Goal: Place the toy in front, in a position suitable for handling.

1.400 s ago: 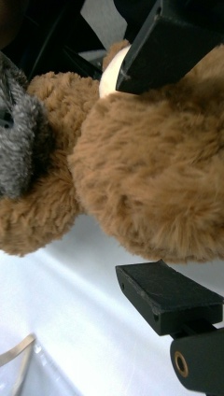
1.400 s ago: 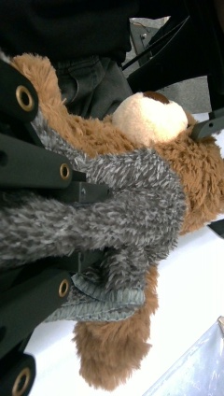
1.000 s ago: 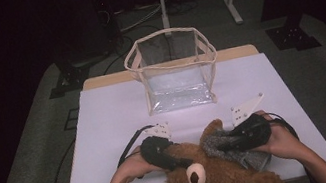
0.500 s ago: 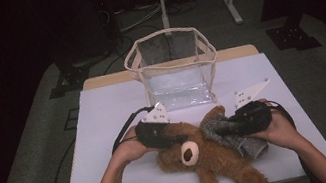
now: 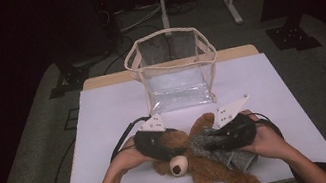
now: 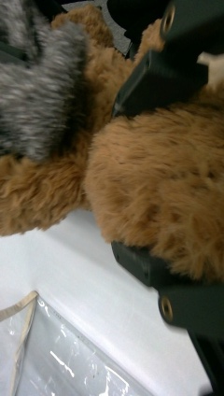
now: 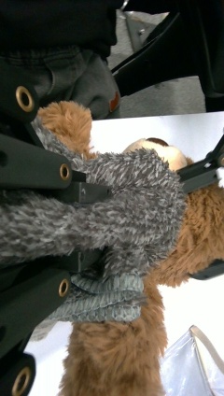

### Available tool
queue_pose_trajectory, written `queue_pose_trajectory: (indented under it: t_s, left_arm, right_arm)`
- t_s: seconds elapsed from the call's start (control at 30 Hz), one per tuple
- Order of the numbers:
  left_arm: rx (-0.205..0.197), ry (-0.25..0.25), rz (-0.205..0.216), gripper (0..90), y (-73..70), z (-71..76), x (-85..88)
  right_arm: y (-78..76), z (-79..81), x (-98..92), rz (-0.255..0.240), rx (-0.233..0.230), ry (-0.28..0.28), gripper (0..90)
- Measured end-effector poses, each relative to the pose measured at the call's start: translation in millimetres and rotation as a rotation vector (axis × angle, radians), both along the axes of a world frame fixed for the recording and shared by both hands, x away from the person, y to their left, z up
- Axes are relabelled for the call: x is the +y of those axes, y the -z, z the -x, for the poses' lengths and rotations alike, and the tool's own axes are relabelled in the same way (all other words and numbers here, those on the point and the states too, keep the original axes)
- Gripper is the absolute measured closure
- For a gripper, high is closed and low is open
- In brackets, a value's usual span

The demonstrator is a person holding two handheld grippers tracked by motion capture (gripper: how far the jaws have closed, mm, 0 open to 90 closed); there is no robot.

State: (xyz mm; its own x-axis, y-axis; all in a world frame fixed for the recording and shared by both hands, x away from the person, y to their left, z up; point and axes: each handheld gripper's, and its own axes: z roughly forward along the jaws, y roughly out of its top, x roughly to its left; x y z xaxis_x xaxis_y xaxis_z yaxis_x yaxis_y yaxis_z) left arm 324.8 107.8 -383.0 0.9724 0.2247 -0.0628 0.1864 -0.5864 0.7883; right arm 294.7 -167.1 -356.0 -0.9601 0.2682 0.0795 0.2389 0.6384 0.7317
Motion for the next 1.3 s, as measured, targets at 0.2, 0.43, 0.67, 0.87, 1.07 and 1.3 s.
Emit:
queue_pose_trajectory:
  t_s: [0.2, 0.43, 0.67, 0.87, 1.07, 1.3]
  left_arm:
    - [-0.040, 0.010, 0.005, 41.3, 0.3, 10.6, 8.0]
    - [-0.060, 0.011, 0.001, 40.9, -1.2, 16.8, 9.2]
    - [-0.022, 0.004, -0.026, 18.4, -2.9, 10.5, 7.0]
    - [0.060, 0.007, -0.029, 6.5, 6.6, 2.1, 2.3]
    - [-0.019, 0.013, -0.056, 39.7, 2.9, 2.1, -4.6]
    - [-0.145, -0.090, -0.027, 52.6, -13.9, -10.6, 0.1]
  right_arm:
    - [-22.2, -6.7, -20.8, -0.018, -0.032, 0.049, 74.9]
    - [-19.9, -15.8, -43.8, -0.020, -0.002, 0.121, 74.7]
    - [4.3, -5.4, -31.0, -0.011, 0.043, 0.060, 75.4]
    - [5.6, -1.5, -31.6, -0.015, 0.048, 0.051, 75.4]
    - [5.2, -7.6, -31.7, -0.019, 0.040, 0.066, 75.2]
    - [-8.8, -35.5, -28.0, -0.046, 0.035, 0.086, 75.2]
